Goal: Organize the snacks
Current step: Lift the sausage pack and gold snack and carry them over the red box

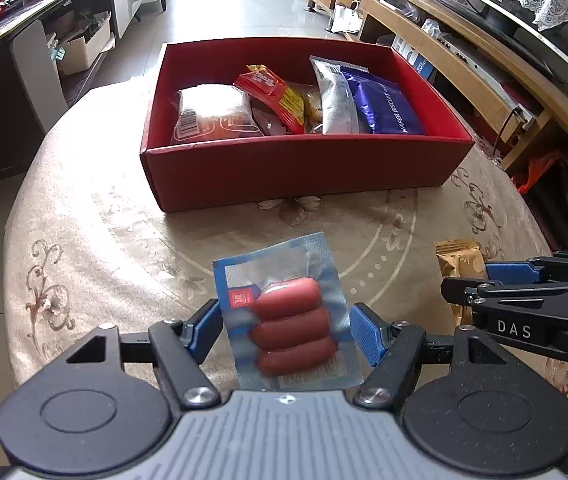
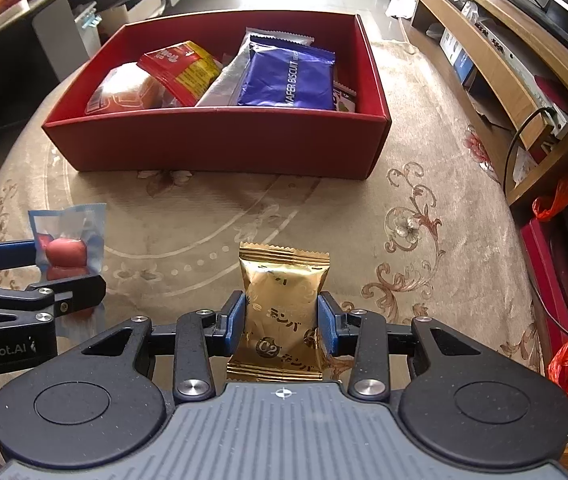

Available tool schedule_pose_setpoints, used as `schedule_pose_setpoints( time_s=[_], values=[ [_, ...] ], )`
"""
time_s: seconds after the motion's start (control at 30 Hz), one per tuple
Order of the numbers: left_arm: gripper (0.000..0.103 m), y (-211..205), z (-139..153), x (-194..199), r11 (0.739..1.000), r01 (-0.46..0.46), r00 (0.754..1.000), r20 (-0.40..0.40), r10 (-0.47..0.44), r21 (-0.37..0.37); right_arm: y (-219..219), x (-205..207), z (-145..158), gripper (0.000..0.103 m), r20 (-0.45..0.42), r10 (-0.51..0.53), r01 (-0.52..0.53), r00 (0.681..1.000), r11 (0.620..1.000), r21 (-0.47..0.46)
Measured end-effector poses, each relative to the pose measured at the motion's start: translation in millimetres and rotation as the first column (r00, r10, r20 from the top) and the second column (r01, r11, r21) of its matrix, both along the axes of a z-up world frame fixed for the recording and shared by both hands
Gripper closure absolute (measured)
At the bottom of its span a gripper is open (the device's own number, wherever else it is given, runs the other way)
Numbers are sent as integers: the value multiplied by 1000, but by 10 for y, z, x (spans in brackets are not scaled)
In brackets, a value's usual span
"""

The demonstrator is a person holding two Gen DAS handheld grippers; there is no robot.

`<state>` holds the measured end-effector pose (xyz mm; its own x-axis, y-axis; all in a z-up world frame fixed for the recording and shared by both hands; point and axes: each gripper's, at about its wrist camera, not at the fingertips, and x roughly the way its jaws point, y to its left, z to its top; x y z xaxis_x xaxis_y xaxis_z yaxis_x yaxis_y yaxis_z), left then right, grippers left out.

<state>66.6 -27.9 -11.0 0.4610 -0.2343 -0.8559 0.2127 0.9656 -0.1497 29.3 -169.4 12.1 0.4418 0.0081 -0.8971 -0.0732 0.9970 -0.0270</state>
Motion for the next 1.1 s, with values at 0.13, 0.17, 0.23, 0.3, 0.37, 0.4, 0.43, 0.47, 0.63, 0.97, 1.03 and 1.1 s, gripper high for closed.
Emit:
schedule_pose_setpoints(
  time_s=[0.13, 0.17, 0.23, 0.3, 0.37, 0.4, 0.43, 0.47, 0.63, 0.97, 1.03, 1.1],
  values=[
    [38, 51, 27, 41, 1000, -1, 1000, 15, 1, 0, 54, 34, 30, 56, 13, -3, 3, 1000, 1000, 0],
    [38, 63, 37, 49, 1000, -1, 1000, 19, 1, 0, 70, 44, 37, 56, 16, -4, 4, 1000, 1000, -1],
    [38, 88, 60, 68, 1000, -2, 1000, 25, 2, -2, 95, 63, 44, 56, 21, -5, 5, 1000, 1000, -4],
    [38, 112, 82, 83, 1000, -2, 999, 32, 2, -4, 116, 79, 50, 56, 24, -5, 6, 1000, 1000, -4],
    [38, 137, 106, 93, 1000, -4, 999, 39, 4, -6, 139, 94, 59, 56, 28, -7, 7, 1000, 1000, -4],
    [38, 147, 119, 98, 1000, -5, 999, 43, 5, -7, 153, 101, 66, 56, 31, -6, 6, 999, 1000, -4],
    [38, 156, 132, 100, 1000, -6, 999, 48, 7, -7, 166, 108, 71, 56, 33, -6, 6, 999, 1000, -4],
    [38, 166, 146, 103, 1000, -8, 999, 52, 8, -8, 177, 114, 77, 56, 36, -7, 7, 999, 1000, -3],
    [38, 202, 203, 116, 1000, -13, 998, 67, 14, -17, 230, 132, 118, 56, 51, -6, 6, 999, 1000, 2],
    [38, 163, 437, 298, 999, -14, 992, 125, 20, -41, 284, 287, 367, 56, 129, -14, 10, 992, 999, 32],
    [38, 129, 515, 404, 999, -17, 989, 148, 24, -47, 277, 371, 425, 56, 148, -20, 13, 989, 999, 42],
    [38, 101, 587, 531, 999, -20, 985, 171, 28, -48, 251, 487, 489, 56, 170, -35, 26, 985, 998, 51]
  ],
)
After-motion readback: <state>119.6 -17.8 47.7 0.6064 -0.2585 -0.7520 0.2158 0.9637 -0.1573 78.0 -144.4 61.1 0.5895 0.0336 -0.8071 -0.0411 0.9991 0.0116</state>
